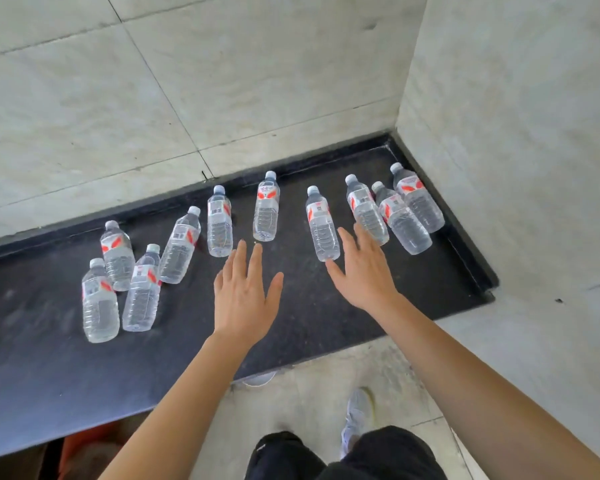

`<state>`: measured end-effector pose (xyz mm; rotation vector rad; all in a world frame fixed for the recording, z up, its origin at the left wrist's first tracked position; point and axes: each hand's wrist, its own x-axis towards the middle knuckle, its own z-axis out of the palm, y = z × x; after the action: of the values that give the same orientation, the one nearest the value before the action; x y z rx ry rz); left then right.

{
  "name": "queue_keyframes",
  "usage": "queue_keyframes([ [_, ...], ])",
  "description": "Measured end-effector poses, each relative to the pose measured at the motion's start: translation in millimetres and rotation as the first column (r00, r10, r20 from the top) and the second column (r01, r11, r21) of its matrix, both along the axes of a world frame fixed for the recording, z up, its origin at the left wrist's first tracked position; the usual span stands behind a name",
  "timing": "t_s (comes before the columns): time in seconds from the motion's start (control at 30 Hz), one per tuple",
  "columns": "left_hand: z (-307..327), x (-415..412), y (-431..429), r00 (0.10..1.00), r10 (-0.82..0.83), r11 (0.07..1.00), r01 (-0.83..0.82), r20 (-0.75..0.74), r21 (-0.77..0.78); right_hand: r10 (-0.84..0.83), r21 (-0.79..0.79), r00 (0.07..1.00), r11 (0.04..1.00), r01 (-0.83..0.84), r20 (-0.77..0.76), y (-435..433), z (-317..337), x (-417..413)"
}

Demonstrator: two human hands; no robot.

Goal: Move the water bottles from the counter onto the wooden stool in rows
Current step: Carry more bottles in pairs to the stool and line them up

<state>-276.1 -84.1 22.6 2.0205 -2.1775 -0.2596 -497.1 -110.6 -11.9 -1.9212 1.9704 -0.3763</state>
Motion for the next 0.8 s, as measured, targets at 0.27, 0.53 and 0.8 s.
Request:
queue_keyframes([
  [0.27,-68.9,1.7,-86.2,0.998,0.052,0.979,-0.045,-0.031,0.199,-0.054,0.221,0.998,0.974,0.047,0.028,-65.0,-60.3,13.0],
  [0.53,-131.9,5.6,-184.3,0.990,0.107,0.960,-0.079,-0.090,0.269,-0.189,0.165,0.982,0.969,0.185,0.010,-117.4,-114.4,44.1],
  [0.8,-173.1,6.0,-209.3,0.944,0.196,0.925,-0.088,-0.265,0.370,-0.304,0.137,0.950,0.940,0.311,-0.073,-130.3,-133.1,49.5],
])
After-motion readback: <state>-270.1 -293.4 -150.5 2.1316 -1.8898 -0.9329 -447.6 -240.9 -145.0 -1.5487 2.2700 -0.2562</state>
